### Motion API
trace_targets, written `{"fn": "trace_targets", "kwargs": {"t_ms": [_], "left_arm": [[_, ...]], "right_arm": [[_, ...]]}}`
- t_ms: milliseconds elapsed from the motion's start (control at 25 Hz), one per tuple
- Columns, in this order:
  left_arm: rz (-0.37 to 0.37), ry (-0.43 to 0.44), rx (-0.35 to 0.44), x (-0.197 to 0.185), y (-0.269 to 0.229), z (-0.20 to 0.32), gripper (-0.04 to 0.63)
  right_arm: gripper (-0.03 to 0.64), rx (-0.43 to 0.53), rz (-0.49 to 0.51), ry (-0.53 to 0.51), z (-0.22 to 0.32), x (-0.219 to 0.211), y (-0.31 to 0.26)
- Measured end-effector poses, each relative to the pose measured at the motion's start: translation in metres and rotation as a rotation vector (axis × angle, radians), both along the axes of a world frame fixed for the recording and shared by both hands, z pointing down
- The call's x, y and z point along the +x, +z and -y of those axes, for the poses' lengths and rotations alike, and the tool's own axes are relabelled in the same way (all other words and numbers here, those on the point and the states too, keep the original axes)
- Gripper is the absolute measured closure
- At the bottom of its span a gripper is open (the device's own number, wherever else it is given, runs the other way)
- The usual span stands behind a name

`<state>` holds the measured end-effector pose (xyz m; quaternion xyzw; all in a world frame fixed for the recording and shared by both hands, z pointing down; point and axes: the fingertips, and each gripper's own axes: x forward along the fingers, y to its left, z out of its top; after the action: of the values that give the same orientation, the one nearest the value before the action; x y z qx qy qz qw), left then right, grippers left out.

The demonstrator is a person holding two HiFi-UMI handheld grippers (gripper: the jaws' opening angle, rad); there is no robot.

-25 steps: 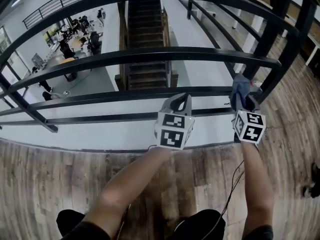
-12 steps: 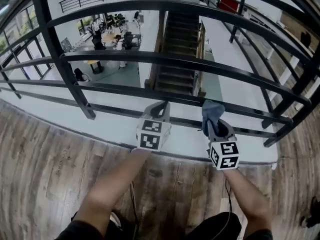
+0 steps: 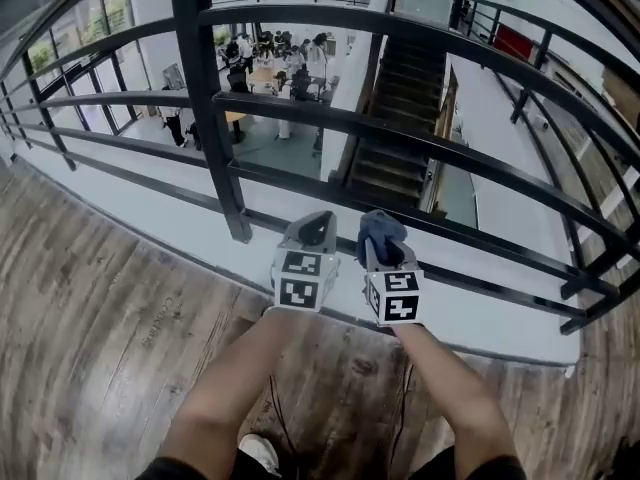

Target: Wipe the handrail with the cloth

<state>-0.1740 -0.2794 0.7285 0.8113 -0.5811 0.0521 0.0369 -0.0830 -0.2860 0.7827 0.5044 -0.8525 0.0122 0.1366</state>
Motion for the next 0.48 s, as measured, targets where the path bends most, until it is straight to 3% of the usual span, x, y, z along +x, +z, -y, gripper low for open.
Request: {"fn": "trace_targets", "kwargs": {"t_ms": [240,480], "left_arm": [[-0.058,-0.091,-0.051,-0.105,0.033,0.010,0.594],[-0.034,-0.220,-0.065,-0.208,0.070,0.008,0.594]], "right_arm": [[0.537,-0.049,0.009,-0.041,0.030,-0.109,0.026],[0.537,-0.139,0.008,-0.109,0.047,-0.220,0.063]]}}
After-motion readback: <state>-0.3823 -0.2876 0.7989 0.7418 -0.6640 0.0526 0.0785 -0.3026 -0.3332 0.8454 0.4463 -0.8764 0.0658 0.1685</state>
